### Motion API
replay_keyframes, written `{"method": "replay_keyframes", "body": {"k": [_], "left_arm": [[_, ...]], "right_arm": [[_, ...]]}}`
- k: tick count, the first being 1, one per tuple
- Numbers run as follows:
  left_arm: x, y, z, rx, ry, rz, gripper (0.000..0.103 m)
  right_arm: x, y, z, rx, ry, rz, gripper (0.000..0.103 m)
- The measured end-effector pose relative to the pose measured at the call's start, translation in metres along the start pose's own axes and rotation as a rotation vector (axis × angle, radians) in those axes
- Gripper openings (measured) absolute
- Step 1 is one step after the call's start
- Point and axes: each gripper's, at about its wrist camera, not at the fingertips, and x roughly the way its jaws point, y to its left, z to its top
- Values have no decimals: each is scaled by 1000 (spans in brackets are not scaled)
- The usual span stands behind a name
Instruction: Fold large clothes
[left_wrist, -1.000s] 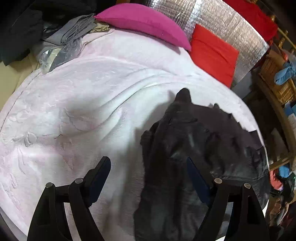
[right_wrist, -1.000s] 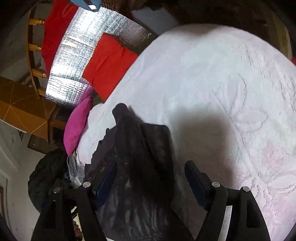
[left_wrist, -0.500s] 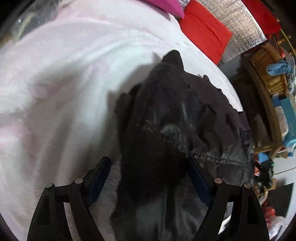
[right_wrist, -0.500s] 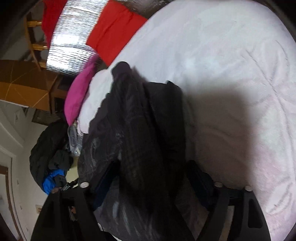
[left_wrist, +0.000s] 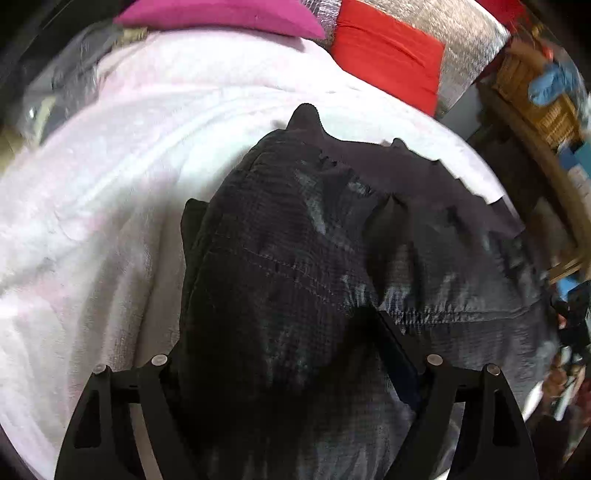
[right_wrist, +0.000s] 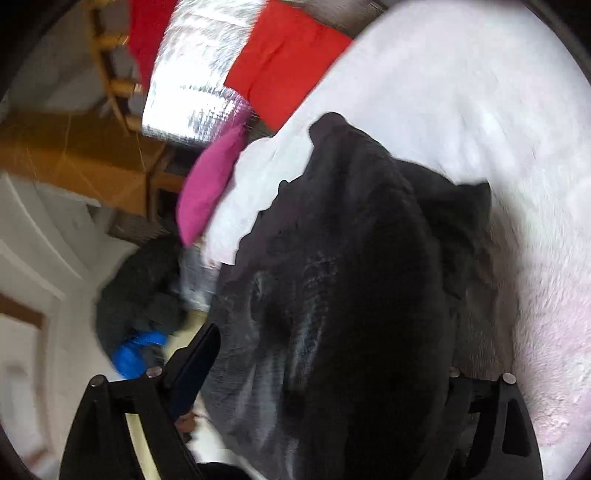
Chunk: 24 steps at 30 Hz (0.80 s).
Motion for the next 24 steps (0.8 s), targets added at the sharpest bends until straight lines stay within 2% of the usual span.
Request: {"method": "replay_keyframes", "body": {"k": [1,2,5,7,11,16,21,24], "left_arm": [[-2,-2,-2,17,-10,19,81],[-2,-5,-2,32,-18,34,79],[-3,-7,-2,52,-31,57,77],[-2,-6,-1,53,-35,64,76],[-3,-9,-1,75,-45,89,76],[-1,-15,-1,79,-51,103,76],[-2,-18,-1,89,-60,115,72],[-3,-22,0,94,-72,126,64]], "right_arm": [[6,-3,0,4,16,-49,83],[15,-13,0,41,46,-87,73],[10,-9,0,46,18,-93,67],[13,-3,-3,8,16,-119,66],[15,-6,-2,21,12,-88,69],[15,-5,-2,9,4,-106,71],[11,-3,-5,12,-13,-128,64],[8,1,-6,8,-29,-141,57]]}}
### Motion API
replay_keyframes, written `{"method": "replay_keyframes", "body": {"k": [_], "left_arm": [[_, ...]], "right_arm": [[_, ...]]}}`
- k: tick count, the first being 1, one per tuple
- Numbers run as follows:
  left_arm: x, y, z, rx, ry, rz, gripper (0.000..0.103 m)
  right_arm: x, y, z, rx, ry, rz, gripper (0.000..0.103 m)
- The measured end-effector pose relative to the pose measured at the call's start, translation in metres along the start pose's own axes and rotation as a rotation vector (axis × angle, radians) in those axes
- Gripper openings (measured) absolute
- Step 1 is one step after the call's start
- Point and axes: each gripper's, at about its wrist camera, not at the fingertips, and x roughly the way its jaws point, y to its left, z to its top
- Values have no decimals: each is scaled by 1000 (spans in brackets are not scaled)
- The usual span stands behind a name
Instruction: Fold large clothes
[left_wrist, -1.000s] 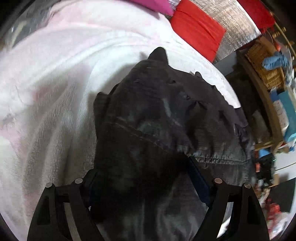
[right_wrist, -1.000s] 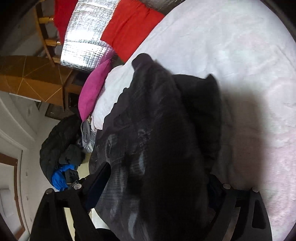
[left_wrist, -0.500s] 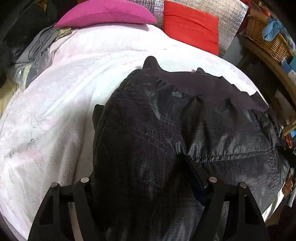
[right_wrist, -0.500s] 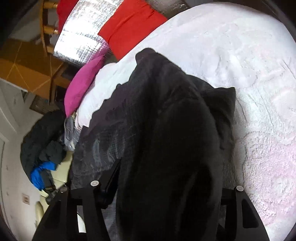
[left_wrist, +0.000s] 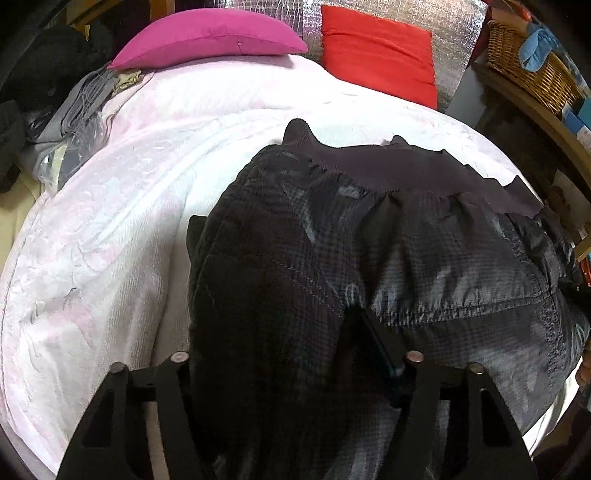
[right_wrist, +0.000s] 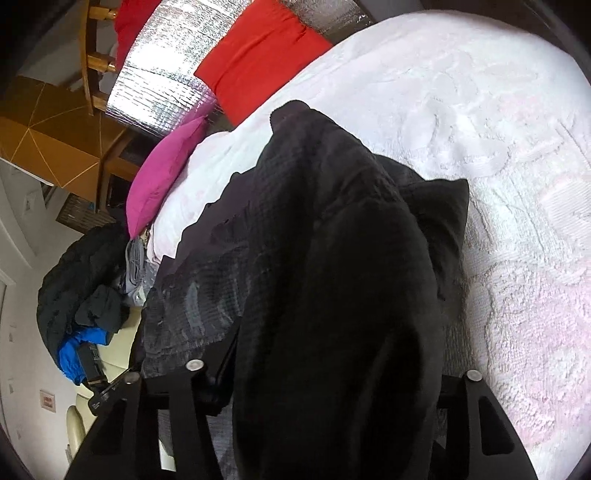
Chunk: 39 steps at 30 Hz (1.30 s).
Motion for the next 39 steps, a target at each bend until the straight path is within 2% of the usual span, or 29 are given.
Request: {"method": "replay_keyframes", "body": {"k": [4,8,12,18,21,22,23,24,25,27,29,33,34,37,39], "left_arm": [[-6,-4,-2,17,-24,4,46],[-17,5,-5,-12,-31,-54,29],[-28,18,-9,-57,-26,-130,25],[-41,27,-27,-60,6,-164,25],[-34,33,-33,-69,33,-150,33],[-28,32,-32,-60,50,-136,40],[-26,30,-32,-51,57,-119,49],[-22,30,-30,-56,64,-100,54],[-20,33,-29,-77,71,-93,58],[-20,33,-25,-103,78,-102,59],[-27,36,-25,-119,68,-81,59],[-65,36,-30,-85,-46,24,61],[-77,35,-31,-77,-93,47,62],[-115,30,-43,-40,-243,144,75],[-129,21,-49,-5,-295,179,75]], "right_arm": [[-9,7,-5,-11,-24,-13,48],[-16,11,-10,-14,-43,-19,42],[-26,13,-17,-4,-65,-8,39],[-46,15,-27,-8,-92,4,37],[-43,7,-26,-2,-78,-17,37],[-36,2,-25,8,-59,-27,38],[-32,-4,-24,27,-52,-36,44],[-26,-12,-23,66,-50,-47,56],[-23,-20,-21,108,-45,-47,62],[-26,-27,-19,157,-48,-19,64],[-34,-27,-18,174,-63,-36,65],[-65,-19,-26,157,-142,-131,66],[-76,-14,-32,136,-178,-168,67],[-108,5,-50,38,-312,-299,67],[-123,26,-66,-67,-406,-364,67]]}}
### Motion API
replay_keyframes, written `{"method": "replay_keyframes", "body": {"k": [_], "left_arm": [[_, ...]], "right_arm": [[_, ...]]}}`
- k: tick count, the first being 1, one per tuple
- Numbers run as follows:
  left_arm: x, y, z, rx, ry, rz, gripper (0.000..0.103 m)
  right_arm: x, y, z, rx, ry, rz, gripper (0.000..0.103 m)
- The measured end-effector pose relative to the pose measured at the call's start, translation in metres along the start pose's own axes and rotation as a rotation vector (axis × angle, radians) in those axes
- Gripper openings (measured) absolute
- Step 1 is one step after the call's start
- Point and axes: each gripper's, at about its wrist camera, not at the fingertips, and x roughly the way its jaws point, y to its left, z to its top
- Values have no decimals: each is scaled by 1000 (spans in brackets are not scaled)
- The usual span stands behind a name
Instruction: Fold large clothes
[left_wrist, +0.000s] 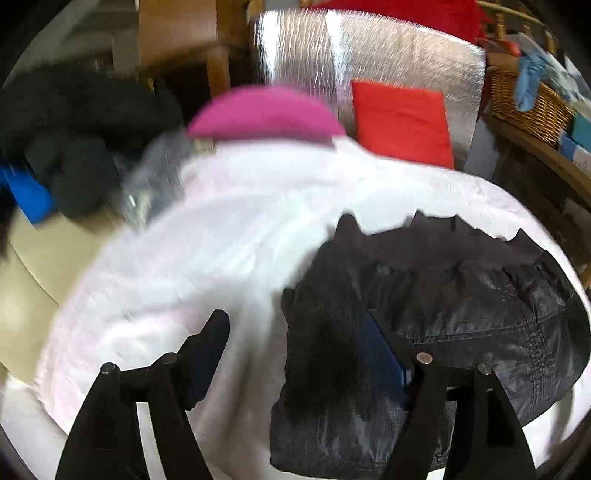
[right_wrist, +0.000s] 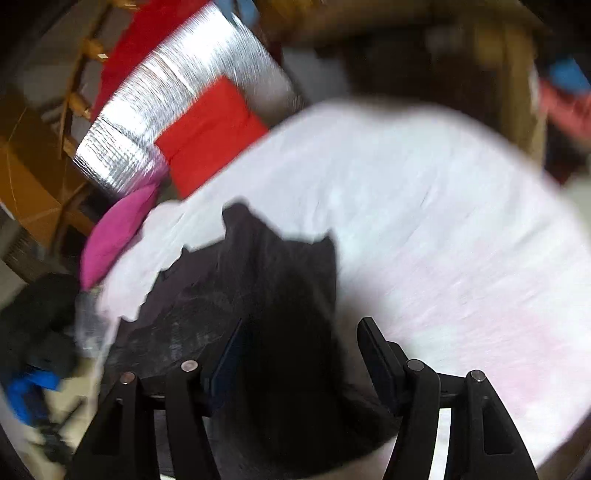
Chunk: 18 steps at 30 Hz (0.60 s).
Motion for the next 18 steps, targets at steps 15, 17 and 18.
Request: {"method": "replay_keyframes", "body": {"k": [15,17,18], "left_arm": [[8,-84,-60,224,153,6,76],[-4,-86,-61,190,125,-11,76],[-10,-88,-63,179,105,-19,76]], "right_arm": [[10,73,-51,-265,156,5,65],[-1,86,-51,-293,115,44,65],[-6,94,-54,-314,98,64,65]]}}
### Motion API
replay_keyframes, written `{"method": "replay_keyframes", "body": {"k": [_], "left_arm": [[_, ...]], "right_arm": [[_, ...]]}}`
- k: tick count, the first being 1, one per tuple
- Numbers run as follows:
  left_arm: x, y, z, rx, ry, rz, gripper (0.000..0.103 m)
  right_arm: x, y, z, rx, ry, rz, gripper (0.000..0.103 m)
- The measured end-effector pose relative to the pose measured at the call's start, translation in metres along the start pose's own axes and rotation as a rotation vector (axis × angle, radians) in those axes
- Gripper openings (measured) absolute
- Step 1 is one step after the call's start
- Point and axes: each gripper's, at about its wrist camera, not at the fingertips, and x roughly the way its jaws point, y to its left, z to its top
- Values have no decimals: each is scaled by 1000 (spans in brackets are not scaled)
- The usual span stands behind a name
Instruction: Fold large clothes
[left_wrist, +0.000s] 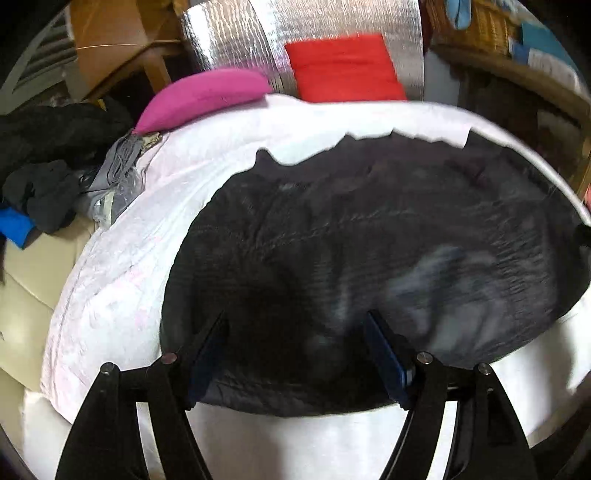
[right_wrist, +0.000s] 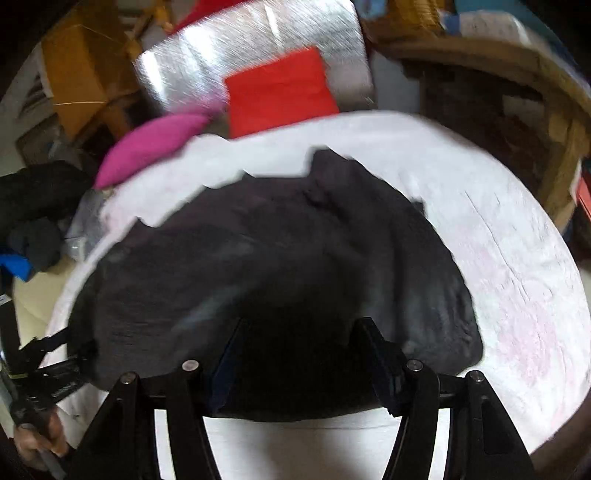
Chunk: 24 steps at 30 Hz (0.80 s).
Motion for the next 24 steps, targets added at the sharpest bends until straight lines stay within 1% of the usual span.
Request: {"method": "replay_keyframes", "body": {"k": [1,2,3,4,5,7,8,9,12,15,17,19,21,24], "left_arm": [[-5,-4,-2,3,-23,1,76],[-8,-11,-4,17,-45,13,80],[-8,-18,-6,32,-59,29,83],[-6,-22,-8,48,-62,41,86],[-2,-27,-11,65,-51,46,86],[9,-37,-17,88,-12,50,86],[15,-38,-20,87,16,51,86],[17,-35,-19,76,20,47,86],[-3,-30,-22,40,-14,28,86],[-26,-29,-28,2,-38,26,86],[-47,-29,-36,-22,-44,22,86],[-62,-31,-43,-24,-52,26,86],[-88,-37,-53,-13,-77,44,86],[-123,-40,-62,-10,-119,85,89]], "right_arm": [[-4,13,-1,-31,-16,28,65],[-4,22,-3,-50,-20,46,65],[-4,30,-6,-65,-16,56,65],[4,37,-10,-80,11,53,65],[14,43,-15,-89,48,39,65],[46,41,-26,-88,162,-3,66],[51,40,-30,-84,169,-7,66],[48,41,-29,-85,159,-7,66],[29,40,-25,-62,141,17,66],[5,36,-34,-30,122,41,66],[-15,39,-45,-35,116,24,66],[-39,40,-55,-41,104,11,66],[-74,42,-72,-27,78,10,66],[-110,46,-79,-19,18,-9,66]]}}
